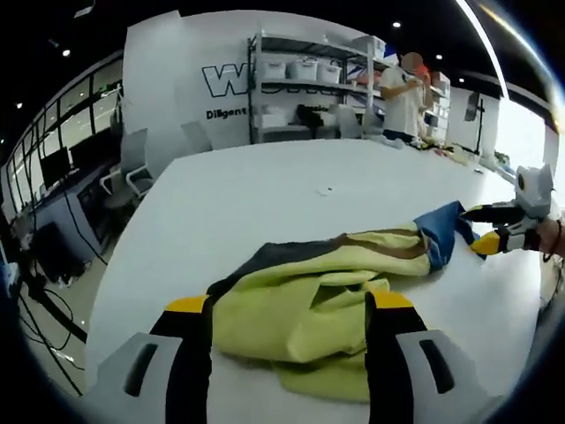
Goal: Fold the garment on the visible template until the final outline fits inside the template.
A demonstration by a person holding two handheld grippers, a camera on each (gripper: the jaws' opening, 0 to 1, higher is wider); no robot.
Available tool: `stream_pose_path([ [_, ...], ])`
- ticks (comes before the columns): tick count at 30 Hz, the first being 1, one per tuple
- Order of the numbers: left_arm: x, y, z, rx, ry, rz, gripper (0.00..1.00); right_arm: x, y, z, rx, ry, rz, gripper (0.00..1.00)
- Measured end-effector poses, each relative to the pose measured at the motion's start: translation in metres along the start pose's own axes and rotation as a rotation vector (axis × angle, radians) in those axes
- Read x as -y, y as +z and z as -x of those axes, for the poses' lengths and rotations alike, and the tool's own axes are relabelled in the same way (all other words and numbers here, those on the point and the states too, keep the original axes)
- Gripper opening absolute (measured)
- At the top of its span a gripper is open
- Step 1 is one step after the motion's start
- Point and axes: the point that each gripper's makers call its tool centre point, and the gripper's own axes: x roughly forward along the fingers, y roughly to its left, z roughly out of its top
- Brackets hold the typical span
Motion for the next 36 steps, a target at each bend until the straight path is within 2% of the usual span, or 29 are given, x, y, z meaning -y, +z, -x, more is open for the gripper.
stream_pose_path([
  [2, 0.005, -0.004, 0.003, -0.009, -0.007, -0.019, 0.71, -0.005, -0.004, -0.006, -0.004, 0.004, 0.021, 0.56],
  [5, 0.009, -0.012, 0.006, -0.012, -0.012, -0.004, 0.69, -0.009, -0.015, -0.014, -0.045, 0.019, 0.031, 0.51],
  [9, 0.02, -0.025, 0.011, -0.042, -0.029, 0.001, 0.67, -0.012, -0.022, -0.02, -0.067, 0.022, 0.047, 0.47],
  [12, 0.041, -0.035, 0.016, -0.062, -0.074, -0.004, 0.63, -0.014, -0.028, -0.027, -0.087, 0.029, 0.073, 0.39],
  [15, 0.059, -0.041, 0.018, -0.071, -0.116, -0.032, 0.61, -0.017, -0.028, -0.03, -0.09, 0.033, 0.077, 0.37],
  [18, 0.068, -0.044, 0.02, -0.075, -0.133, -0.071, 0.55, -0.021, -0.025, -0.032, -0.084, 0.044, 0.078, 0.34],
  [20, 0.08, -0.046, 0.022, -0.074, -0.166, -0.081, 0.52, -0.025, -0.024, -0.034, -0.085, 0.052, 0.084, 0.33],
  [24, 0.096, -0.059, 0.022, -0.114, -0.194, -0.111, 0.45, -0.03, -0.028, -0.039, -0.102, 0.063, 0.103, 0.28],
  [26, 0.101, -0.066, 0.021, -0.149, -0.201, -0.129, 0.41, -0.033, -0.028, -0.041, -0.098, 0.075, 0.115, 0.24],
  [27, 0.102, -0.07, 0.021, -0.166, -0.201, -0.173, 0.38, -0.034, -0.028, -0.041, -0.098, 0.074, 0.116, 0.21],
  [30, 0.107, -0.075, 0.017, -0.164, -0.205, -0.18, 0.27, -0.037, -0.028, -0.044, -0.1, 0.085, 0.143, 0.19],
  [32, 0.107, -0.082, 0.012, -0.182, -0.196, -0.174, 0.27, -0.04, -0.027, -0.046, -0.1, 0.097, 0.143, 0.19],
  [34, 0.107, -0.086, 0.01, -0.189, -0.191, -0.194, 0.25, -0.037, -0.027, -0.049, -0.109, 0.082, 0.199, 0.11],
  [36, 0.105, -0.084, 0.01, -0.184, -0.188, -0.204, 0.23, -0.035, -0.027, -0.051, -0.111, 0.08, 0.199, 0.06],
])
